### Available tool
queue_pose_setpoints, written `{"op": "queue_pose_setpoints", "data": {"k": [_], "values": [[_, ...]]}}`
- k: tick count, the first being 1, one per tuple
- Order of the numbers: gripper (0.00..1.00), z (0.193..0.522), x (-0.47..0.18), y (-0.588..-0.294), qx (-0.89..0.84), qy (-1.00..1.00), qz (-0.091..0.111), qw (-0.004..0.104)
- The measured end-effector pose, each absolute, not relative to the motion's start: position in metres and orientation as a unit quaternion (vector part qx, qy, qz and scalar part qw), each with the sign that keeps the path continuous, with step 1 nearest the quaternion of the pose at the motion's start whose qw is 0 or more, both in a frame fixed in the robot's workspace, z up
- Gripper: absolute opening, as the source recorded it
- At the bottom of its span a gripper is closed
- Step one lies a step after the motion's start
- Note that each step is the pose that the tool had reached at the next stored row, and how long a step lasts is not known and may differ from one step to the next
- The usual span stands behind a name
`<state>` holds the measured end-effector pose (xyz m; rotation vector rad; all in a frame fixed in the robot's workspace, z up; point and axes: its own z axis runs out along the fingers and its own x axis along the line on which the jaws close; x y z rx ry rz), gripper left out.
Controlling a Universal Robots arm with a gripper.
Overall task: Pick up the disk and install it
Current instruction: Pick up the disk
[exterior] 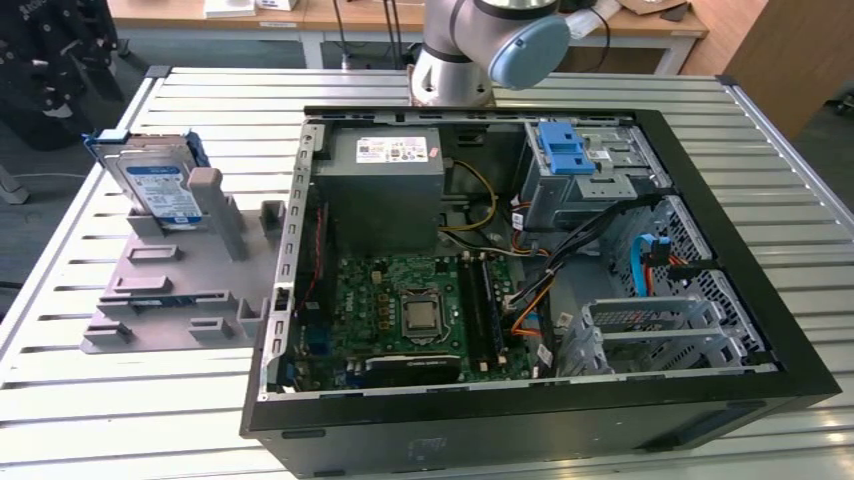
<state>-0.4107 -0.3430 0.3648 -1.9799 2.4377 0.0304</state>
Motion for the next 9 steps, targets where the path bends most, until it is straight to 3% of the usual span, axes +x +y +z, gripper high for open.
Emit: {"op": "queue_pose_setpoints", "data": {"k": [1,9], "values": [[0.59,0.363,-0.411,-0.343,-0.634,0.774,0.010,0.001],[0.59,0.351,-0.414,-0.342,-0.657,0.754,0.009,0.000]]}}
